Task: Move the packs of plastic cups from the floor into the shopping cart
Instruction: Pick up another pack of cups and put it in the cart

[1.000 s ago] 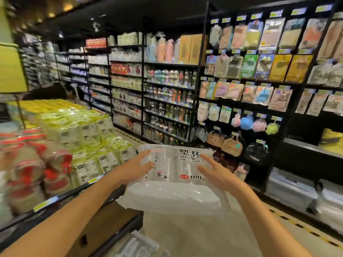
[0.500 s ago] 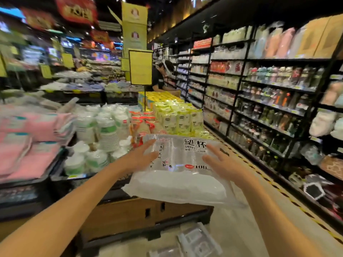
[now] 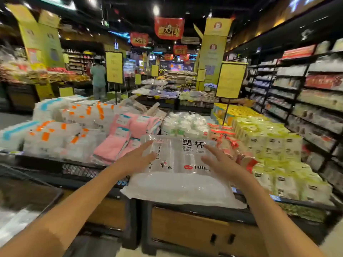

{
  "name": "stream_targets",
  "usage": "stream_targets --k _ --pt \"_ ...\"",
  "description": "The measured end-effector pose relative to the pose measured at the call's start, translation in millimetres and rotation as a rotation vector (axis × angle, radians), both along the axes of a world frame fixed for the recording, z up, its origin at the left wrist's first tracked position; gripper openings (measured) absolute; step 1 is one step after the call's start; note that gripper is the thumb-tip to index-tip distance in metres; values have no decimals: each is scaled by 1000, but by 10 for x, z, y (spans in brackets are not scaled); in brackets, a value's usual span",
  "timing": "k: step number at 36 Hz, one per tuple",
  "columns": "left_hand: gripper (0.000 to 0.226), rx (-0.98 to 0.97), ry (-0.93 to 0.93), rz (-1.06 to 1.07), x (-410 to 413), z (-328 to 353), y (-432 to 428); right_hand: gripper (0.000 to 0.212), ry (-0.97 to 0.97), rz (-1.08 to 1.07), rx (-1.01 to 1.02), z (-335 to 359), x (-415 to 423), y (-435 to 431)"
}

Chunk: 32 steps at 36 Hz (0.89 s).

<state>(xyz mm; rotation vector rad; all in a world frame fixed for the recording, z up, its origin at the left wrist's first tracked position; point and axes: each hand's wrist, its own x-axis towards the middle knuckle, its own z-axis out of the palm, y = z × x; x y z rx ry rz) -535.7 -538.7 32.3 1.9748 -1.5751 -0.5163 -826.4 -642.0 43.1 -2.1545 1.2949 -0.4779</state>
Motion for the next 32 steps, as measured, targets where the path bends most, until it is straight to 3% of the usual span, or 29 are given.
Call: stream_targets --k 16,26,32 --pt "64 36 107 438 2271 -222 758 62 43 394 3 -180 2971 -312" --pt "67 50 36 728 3152 -386 1048 60 40 684 28 -325 4560 -610" --pt "65 16 90 888 3554 -440 1166 59 45 853 3 -371 5391 -692"
